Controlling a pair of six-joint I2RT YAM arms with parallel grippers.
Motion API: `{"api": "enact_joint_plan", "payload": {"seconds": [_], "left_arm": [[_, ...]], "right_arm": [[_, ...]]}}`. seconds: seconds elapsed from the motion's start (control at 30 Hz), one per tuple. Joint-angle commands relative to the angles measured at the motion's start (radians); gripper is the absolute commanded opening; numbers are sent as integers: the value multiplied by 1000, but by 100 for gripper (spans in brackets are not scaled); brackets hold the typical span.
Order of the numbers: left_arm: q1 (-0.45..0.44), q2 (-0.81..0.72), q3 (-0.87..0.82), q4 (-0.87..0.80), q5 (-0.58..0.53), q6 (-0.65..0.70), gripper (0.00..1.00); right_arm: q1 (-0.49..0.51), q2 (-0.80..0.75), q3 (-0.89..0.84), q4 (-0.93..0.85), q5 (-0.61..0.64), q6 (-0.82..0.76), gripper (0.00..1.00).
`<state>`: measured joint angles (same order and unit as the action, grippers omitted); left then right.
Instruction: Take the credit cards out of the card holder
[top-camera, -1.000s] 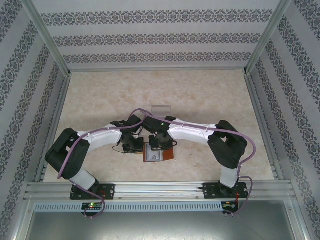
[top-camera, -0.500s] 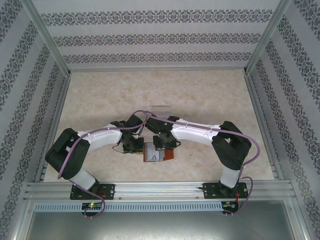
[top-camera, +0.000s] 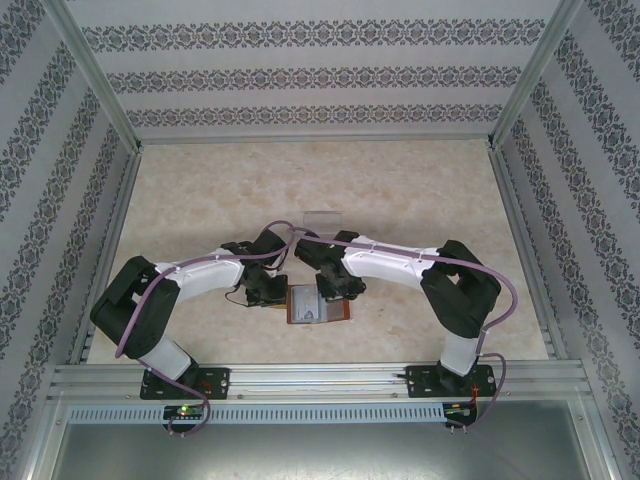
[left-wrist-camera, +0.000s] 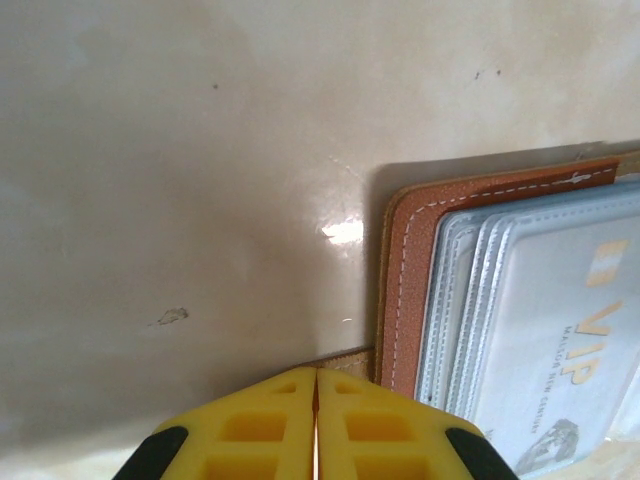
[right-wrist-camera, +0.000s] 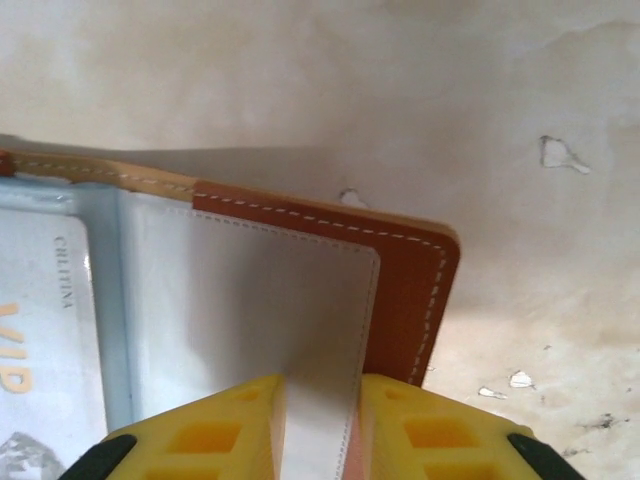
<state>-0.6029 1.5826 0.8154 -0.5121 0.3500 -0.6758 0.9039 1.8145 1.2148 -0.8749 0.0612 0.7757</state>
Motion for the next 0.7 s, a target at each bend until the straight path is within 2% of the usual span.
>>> {"api": "enact_joint_plan", "payload": {"seconds": [0.0,0.27,0.67], "left_arm": [[-13,-17,5,-41,-7,11,8],[-12,-65,22,-52,-3,-3,8],[-17,-98,61,-1,94,-45,8]], "right_arm": [[-16,21,-12,-41,37,-26,29],[-25,-24,-13,-52,41,-30,31],[-26,-120,-20,-14,-13,-11,27]]}}
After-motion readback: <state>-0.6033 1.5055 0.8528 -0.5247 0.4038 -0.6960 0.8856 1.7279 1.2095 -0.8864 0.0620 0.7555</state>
